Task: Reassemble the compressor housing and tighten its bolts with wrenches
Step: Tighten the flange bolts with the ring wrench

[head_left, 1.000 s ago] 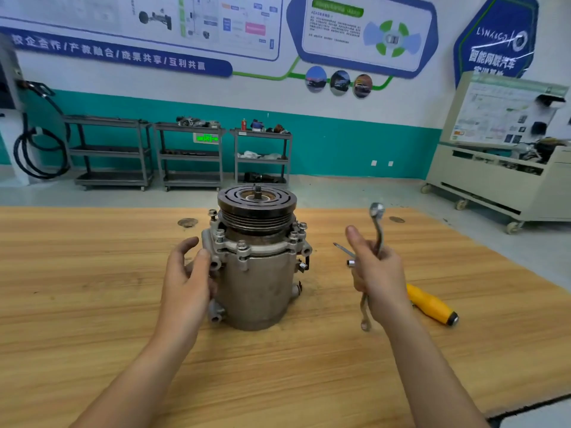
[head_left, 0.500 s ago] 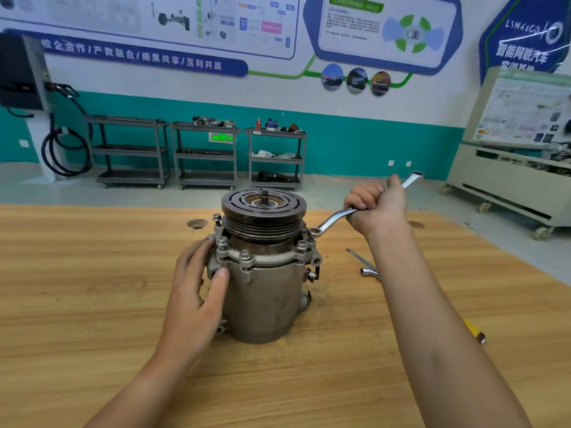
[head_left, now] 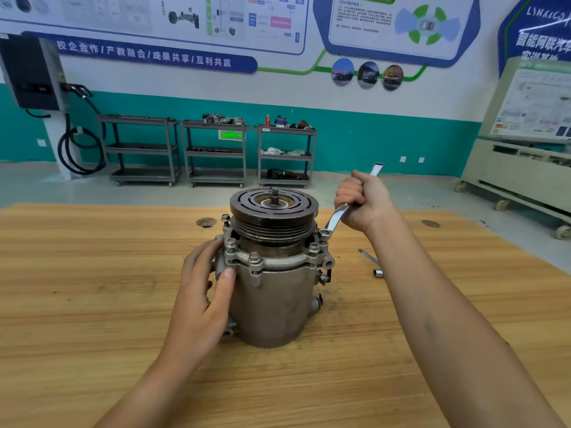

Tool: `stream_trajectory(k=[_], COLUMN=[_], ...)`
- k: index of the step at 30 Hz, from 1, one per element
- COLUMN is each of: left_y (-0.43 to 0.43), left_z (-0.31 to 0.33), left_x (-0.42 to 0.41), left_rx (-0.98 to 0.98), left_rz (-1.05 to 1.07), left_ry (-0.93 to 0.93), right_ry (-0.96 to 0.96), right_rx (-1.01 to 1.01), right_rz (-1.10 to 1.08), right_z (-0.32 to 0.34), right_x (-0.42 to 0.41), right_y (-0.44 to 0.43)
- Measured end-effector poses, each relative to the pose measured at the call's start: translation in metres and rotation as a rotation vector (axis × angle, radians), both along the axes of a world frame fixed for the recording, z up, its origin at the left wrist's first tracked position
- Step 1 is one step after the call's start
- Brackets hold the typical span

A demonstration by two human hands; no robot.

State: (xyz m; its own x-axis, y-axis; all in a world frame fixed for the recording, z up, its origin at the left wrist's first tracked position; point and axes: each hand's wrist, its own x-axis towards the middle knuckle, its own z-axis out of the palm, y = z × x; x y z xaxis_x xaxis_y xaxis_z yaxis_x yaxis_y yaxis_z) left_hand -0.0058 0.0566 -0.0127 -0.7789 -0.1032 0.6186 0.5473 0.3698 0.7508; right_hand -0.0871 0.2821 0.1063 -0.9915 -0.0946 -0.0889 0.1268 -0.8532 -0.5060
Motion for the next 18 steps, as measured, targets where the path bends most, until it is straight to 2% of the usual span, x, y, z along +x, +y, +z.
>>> stream_trajectory(k=[4, 9, 14, 18], left_y=[0.0, 0.001, 0.001, 0.002], left_z=[-0.001, -0.003, -0.004, -0.004], left_x=[-0.001, -0.001, -0.001, 0.0], left_rx=[-0.004, 0.011, 0.001, 0.006], left_rz=[0.0, -0.017, -0.021, -0.025], left_ry=[0.007, 0.003, 0.009, 0.011], right_ry=[-0.014, 0.032, 0.163, 0.414], right_rx=[-0.101, -0.23, -0.101, 0.058], right_rz=[-0.139, -0.529, -0.791, -0.849], right_z=[-0.01, -0.025, -0.032, -0.05], right_x=[0.01, 0.04, 0.075, 0.106], right_y=[0.007, 0.006, -0.011, -0.031])
